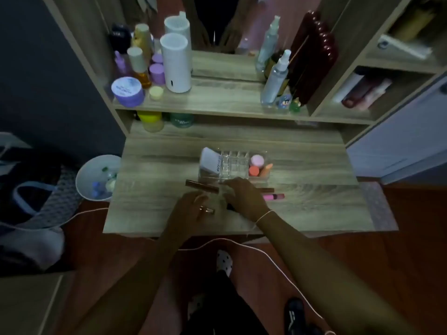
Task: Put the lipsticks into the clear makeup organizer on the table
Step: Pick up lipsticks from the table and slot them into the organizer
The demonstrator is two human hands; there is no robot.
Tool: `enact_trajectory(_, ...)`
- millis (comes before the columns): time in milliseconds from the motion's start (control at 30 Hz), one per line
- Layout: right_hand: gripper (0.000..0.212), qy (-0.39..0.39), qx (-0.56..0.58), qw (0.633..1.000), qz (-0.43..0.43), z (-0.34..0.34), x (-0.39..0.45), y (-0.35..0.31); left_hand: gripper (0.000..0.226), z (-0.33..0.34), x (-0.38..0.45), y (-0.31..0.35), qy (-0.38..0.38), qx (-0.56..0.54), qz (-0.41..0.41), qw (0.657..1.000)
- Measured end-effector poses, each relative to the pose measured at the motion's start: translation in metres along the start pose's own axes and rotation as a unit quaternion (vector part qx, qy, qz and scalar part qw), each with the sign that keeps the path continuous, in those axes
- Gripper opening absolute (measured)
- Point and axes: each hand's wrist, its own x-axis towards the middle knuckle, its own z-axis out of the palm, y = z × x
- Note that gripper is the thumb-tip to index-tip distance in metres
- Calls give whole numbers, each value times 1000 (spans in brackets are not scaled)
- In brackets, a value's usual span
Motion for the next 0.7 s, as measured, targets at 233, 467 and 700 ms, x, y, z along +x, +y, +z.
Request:
enact_trajectory(233,32,-52,-99,992,-59,26,33,-10,32,15,0,-17,8,76,23,997)
enact_trajectory(467,35,-99,-146,983,-58,37,54,-2,23,12,11,-35,47,-4,-143,989)
enact_trajectory(700,20,-5,74,997,-8,11,50,12,39,-1,14,-38,18,55,-144,988)
